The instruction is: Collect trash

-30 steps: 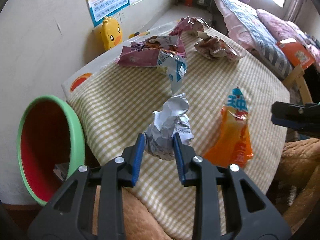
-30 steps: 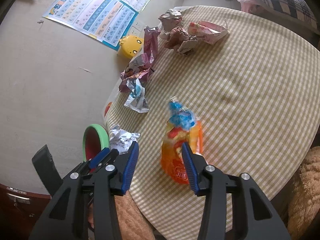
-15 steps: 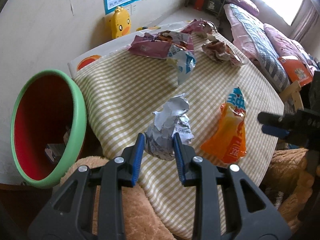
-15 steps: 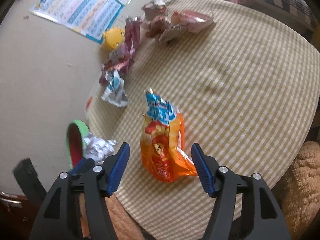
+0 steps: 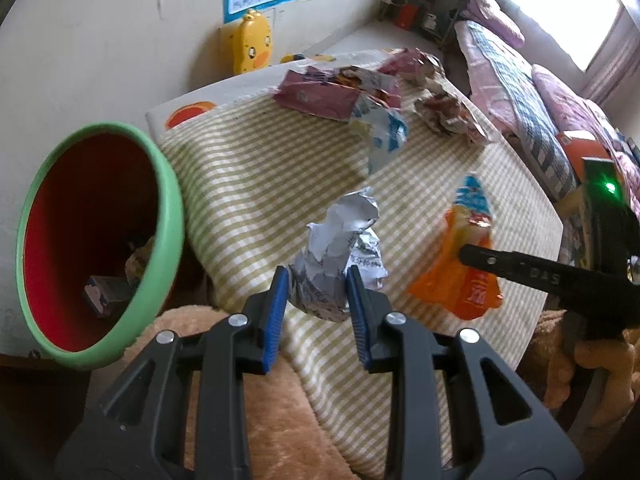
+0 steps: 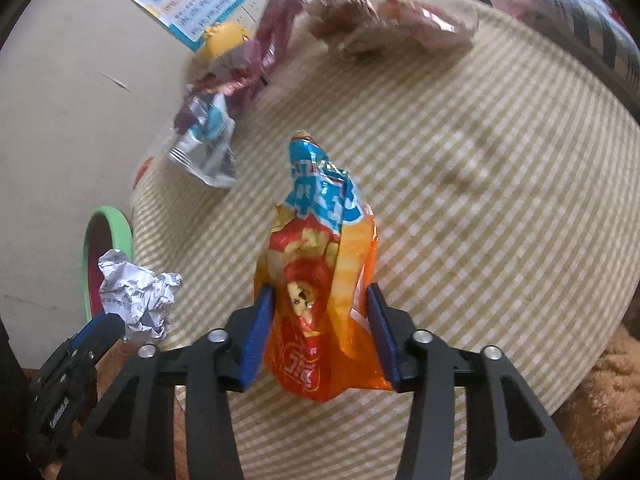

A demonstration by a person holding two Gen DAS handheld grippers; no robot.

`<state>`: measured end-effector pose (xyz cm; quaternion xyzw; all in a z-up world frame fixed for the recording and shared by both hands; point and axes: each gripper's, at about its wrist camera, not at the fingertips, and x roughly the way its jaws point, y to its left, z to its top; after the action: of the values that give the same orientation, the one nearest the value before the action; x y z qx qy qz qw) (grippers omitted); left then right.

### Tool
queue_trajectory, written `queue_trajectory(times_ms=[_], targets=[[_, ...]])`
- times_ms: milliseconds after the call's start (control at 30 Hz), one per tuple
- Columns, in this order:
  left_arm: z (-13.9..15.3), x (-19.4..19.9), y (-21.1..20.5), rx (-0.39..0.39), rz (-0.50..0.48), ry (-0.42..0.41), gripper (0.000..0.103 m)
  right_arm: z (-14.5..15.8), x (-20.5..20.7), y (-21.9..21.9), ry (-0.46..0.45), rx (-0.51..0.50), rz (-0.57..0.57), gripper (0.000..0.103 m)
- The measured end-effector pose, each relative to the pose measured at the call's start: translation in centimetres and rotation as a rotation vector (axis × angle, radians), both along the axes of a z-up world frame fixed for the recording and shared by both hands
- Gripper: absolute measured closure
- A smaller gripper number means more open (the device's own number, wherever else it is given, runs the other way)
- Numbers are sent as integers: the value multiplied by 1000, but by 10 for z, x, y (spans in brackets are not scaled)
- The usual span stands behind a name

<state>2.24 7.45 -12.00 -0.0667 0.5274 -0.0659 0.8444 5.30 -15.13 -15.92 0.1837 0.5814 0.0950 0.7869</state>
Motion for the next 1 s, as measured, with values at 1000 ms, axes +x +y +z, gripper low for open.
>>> queue_trajectory(times_ms=[1000], targets=[[4,-39,173,-103,398,-53,74,86,-18,84,-264,-30,157,67]])
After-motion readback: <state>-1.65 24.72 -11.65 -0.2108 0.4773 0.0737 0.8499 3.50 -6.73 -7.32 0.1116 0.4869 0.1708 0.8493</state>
